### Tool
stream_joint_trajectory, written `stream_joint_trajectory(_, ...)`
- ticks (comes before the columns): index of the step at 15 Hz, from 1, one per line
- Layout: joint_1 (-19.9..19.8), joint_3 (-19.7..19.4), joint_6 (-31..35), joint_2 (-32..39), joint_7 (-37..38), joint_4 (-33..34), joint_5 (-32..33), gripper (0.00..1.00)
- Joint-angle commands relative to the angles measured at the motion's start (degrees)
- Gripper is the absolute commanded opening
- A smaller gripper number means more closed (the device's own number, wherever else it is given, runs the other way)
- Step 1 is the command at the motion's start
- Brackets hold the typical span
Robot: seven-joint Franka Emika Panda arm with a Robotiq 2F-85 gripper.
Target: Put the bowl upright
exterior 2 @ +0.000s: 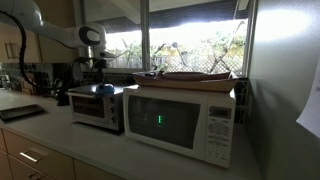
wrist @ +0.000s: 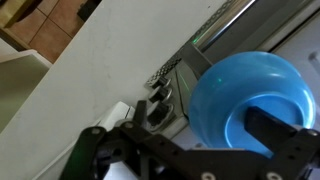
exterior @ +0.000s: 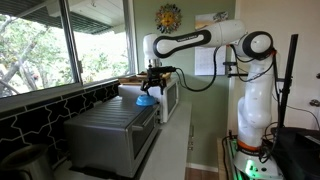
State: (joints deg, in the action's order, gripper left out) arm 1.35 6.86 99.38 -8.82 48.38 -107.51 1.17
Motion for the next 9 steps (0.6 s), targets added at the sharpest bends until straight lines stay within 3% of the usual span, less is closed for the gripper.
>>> stream_joint_trajectory(1, -0.4, -0.7, -2.3, 0.2, 2.0, 0.2, 1.7, 1.0)
stream_joint_trajectory(9, -0.6, -1.5, -2.7, -0.2, 1.5, 0.8, -1.0, 1.0)
